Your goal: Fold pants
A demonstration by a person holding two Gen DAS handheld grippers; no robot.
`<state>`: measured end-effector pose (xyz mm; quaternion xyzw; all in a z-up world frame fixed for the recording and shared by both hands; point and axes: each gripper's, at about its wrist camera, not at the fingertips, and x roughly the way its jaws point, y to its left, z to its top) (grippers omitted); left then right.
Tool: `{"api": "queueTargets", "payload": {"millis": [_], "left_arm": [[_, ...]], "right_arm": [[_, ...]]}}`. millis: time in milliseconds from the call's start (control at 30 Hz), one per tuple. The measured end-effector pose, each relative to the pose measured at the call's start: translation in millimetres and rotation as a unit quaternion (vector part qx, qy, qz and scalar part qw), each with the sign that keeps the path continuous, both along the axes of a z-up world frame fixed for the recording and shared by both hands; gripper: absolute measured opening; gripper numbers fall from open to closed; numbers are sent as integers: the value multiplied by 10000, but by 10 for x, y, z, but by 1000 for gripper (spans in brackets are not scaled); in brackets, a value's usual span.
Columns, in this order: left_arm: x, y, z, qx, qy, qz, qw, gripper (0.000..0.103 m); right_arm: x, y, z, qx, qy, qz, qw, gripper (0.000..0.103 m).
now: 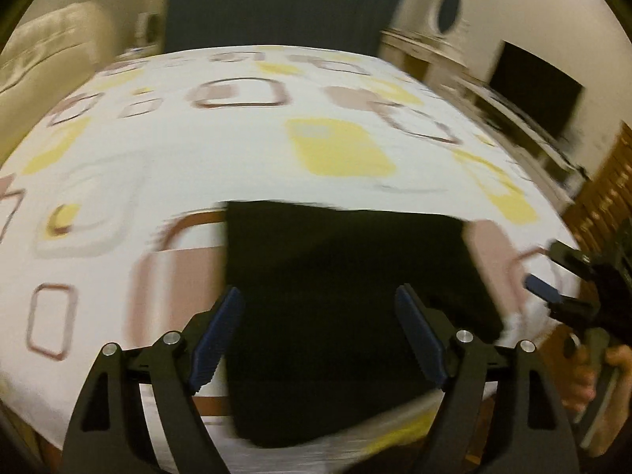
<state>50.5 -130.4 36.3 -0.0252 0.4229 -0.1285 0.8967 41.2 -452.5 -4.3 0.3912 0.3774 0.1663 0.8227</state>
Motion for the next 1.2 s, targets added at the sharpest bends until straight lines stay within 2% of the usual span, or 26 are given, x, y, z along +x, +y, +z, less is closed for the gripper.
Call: {"api": "queueTargets", "payload": {"millis": [100,267,333,467,633,700,800,867,900,933,1033,1200], "left_arm": [[42,409,-183,62,235,331,9992,79],[23,723,-406,15,524,535,9972,79],[-15,755,-469,-18,588,531,9969,79],[-14,744,-559,-63,701,436,9966,79],[-35,783,-565,-28,650,397,9971,79],[-38,808,-577,-21,663,405,9970,79],[-21,835,-608,-22,719,447,9964,79],[-17,849,-625,-27,750,480,9960,79],[-22,862,-634,-25,772,506,9957,79],[-21,873,-641,-39,793,519,9955,79],[-18,892,-644,-129,829,519,9951,79],[-23,912,-665,-420,921,494,9936,79]], "right_arm": [[112,175,-112,-170,223,166,9995,84],[183,370,-301,-271,500,229,9981,84],[190,462,-338,-356,559,290,9974,84],[260,652,-334,-1008,612,399,9922,84],[384,677,-342,-1046,727,438,9909,84],[389,711,-353,-1144,790,473,9892,80],[444,867,-343,-1524,843,769,9817,61],[465,923,-346,-1596,872,895,9793,30],[462,915,-338,-1584,843,907,9796,27],[458,901,-312,-1574,793,923,9800,17],[401,754,-208,-1258,547,904,9864,12],[321,390,-153,-723,387,764,9937,12]]}}
